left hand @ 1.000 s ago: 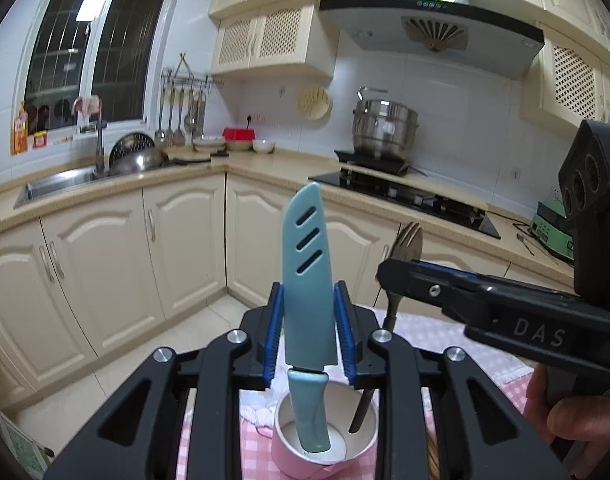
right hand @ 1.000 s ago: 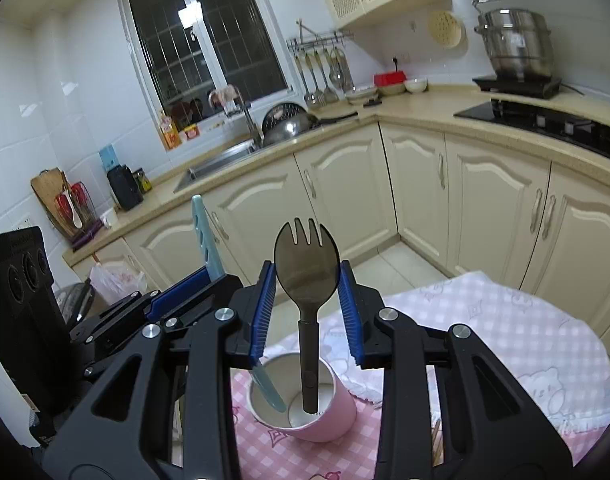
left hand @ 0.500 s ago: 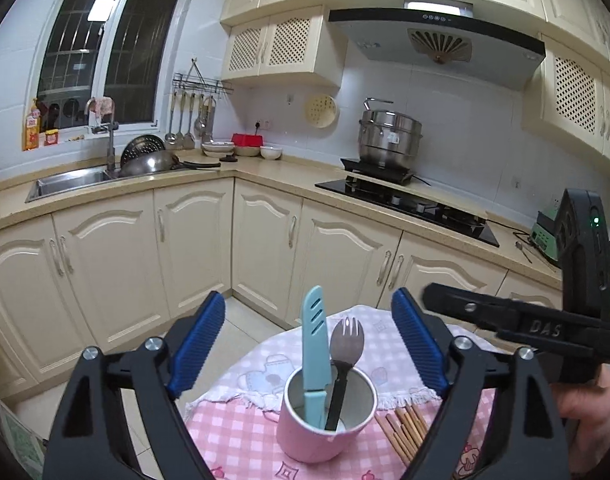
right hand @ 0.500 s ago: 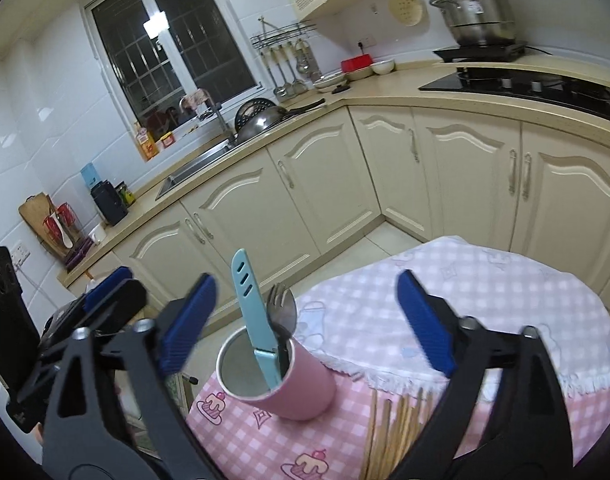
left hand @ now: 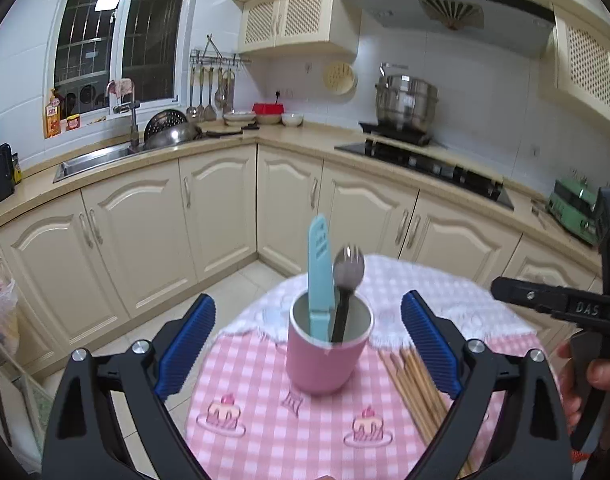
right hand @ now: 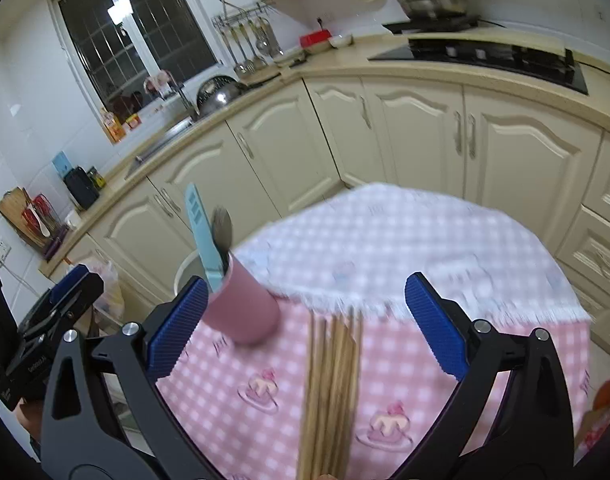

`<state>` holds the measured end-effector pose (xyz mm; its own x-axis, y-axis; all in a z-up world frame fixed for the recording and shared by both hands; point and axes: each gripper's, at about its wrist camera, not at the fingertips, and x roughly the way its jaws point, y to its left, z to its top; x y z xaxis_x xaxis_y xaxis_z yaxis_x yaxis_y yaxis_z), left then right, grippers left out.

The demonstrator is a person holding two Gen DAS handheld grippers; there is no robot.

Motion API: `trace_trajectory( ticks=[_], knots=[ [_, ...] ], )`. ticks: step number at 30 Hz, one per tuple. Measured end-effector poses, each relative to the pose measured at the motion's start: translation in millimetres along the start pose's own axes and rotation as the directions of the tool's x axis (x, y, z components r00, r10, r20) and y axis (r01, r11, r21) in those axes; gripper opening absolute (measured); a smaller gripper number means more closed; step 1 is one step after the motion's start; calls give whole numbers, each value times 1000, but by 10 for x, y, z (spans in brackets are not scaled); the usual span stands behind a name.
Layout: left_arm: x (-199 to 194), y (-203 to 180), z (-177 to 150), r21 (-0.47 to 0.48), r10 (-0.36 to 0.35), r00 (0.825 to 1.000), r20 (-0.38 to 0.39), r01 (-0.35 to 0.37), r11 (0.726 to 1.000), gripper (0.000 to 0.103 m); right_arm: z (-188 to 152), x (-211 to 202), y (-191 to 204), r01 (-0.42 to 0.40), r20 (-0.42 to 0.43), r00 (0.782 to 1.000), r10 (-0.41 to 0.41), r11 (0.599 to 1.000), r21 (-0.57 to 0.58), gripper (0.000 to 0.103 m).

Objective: Organize utensils
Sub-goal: 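Drop the knife and spoon into the pink cup, opening both tools, then move the right tool to the chopstick bundle and grasp one chopstick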

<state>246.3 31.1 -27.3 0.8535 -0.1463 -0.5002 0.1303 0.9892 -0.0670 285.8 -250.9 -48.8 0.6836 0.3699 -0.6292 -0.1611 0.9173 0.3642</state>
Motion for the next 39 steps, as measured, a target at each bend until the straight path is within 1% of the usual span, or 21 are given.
trace_trajectory(
  ticks=[3, 6, 11, 16, 22, 25, 28, 29, 31, 34, 37, 39],
  knots=[
    [-17, -52, -137, 18, 2, 999, -42, -1, 1000, 92, -158, -31, -68, 28, -46, 999, -28, 1000, 8, 97],
    [-19, -92, -264, 8, -6, 997, -82, 7, 1000, 92, -319, -58, -129, 45, -83, 996, -44, 999, 12, 97],
    [0, -152, -448, -13, -20, 992, -128, 18, 1000, 92, -462, -109, -206, 59, -106, 993, -56, 998, 23, 97],
    [32, -257, -561, -9, -22, 985, -173, 21, 1000, 92, -530, -152, -256, 66, -123, 990, -63, 997, 27, 97],
    [180, -468, -739, -4, -21, 966, -257, 21, 1000, 92, -618, -150, -401, 56, -148, 988, -51, 998, 32, 97],
    [298, -602, -856, 1, -5, 952, -307, 6, 1000, 92, -683, -112, -515, 40, -168, 985, -33, 999, 37, 97],
    [450, -739, -989, 10, 31, 929, -369, -29, 1000, 92, -752, -45, -638, 32, -203, 979, -23, 999, 39, 97],
    [521, -787, -1039, 9, 40, 916, -399, -40, 999, 92, -769, -27, -672, 33, -214, 977, -23, 999, 39, 97],
    [597, -832, -1102, 6, 51, 900, -434, -54, 999, 92, -800, 5, -739, 38, -243, 970, -29, 999, 32, 97],
    [747, -917, -1163, 16, 79, 862, -500, -83, 996, 92, -839, 54, -811, 52, -291, 956, -46, 999, 12, 97],
    [863, -947, -1176, 15, 78, 837, -542, -83, 996, 92, -860, 71, -830, 54, -313, 948, -52, 999, -2, 97],
    [933, -977, -1183, 19, 78, 817, -572, -81, 997, 92, -876, 61, -830, 51, -317, 947, -52, 999, -12, 97]
  ],
)
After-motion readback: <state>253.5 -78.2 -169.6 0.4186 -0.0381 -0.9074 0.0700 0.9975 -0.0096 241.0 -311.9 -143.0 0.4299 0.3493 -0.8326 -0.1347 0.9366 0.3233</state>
